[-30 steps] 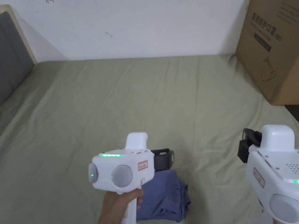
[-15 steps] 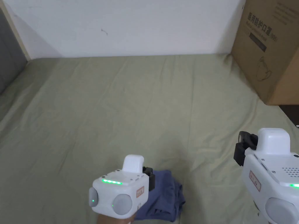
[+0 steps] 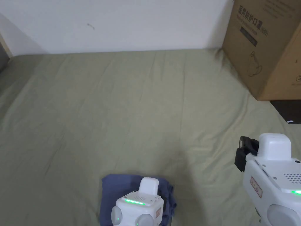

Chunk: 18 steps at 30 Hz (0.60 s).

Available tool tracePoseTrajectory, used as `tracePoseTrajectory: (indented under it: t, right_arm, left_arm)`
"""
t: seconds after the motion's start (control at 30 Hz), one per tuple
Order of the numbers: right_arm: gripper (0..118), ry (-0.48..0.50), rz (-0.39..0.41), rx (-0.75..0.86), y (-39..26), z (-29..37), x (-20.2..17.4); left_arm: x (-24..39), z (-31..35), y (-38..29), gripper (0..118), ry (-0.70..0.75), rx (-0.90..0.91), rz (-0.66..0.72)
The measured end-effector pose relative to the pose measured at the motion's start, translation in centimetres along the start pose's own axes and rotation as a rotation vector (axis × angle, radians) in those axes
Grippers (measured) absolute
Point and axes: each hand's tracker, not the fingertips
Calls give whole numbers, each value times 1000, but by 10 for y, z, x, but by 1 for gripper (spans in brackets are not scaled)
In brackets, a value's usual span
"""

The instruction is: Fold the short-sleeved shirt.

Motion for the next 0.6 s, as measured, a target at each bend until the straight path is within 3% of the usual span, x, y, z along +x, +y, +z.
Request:
tracePoseTrajectory:
  t: [0.1, 0.3, 0.6]
  right_arm:
    - [0, 4, -4, -5, 0, 0, -1]
    - [0, 38, 3, 42, 14, 8, -15]
    - [0, 112, 8, 163, 42, 33, -48]
  left_arm:
    - [0, 11, 7, 0, -5, 7, -44]
    - [-4, 80, 37, 0, -29, 218, -89]
    - [-45, 199, 89, 0, 137, 506, -156]
